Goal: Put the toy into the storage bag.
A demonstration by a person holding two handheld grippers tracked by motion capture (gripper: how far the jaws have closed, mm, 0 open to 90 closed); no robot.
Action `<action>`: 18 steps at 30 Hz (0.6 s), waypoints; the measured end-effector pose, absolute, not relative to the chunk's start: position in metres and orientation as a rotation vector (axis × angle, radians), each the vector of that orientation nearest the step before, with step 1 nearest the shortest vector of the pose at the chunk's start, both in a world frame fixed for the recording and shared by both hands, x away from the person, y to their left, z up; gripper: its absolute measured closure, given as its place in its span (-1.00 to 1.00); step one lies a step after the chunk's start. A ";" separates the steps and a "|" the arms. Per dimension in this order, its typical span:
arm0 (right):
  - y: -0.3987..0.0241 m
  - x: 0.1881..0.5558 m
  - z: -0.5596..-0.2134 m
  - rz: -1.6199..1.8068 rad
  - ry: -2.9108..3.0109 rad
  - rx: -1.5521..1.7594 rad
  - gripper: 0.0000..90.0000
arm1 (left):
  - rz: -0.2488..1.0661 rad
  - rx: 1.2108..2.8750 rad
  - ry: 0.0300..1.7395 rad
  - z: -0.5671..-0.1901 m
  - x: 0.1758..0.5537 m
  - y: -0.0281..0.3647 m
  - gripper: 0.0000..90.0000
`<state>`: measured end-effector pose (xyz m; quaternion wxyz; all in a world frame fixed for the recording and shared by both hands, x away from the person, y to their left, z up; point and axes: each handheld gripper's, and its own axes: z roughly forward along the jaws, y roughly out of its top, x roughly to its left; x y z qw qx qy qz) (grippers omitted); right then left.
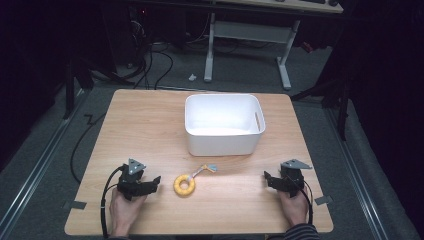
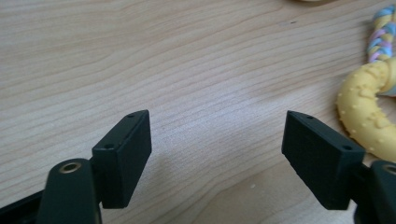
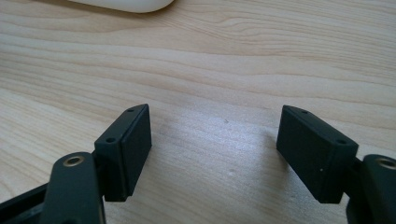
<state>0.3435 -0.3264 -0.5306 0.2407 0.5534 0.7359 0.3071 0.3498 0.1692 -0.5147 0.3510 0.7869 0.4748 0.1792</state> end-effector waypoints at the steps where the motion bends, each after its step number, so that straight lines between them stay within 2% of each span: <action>1: -0.326 0.344 -0.531 0.841 2.016 1.510 -0.41 | 0.458 2.039 1.228 -0.513 0.349 0.170 -0.42; 18: -0.326 0.343 -0.531 0.840 2.017 1.508 -0.41 | 0.417 2.038 1.149 -0.479 0.344 0.164 -0.43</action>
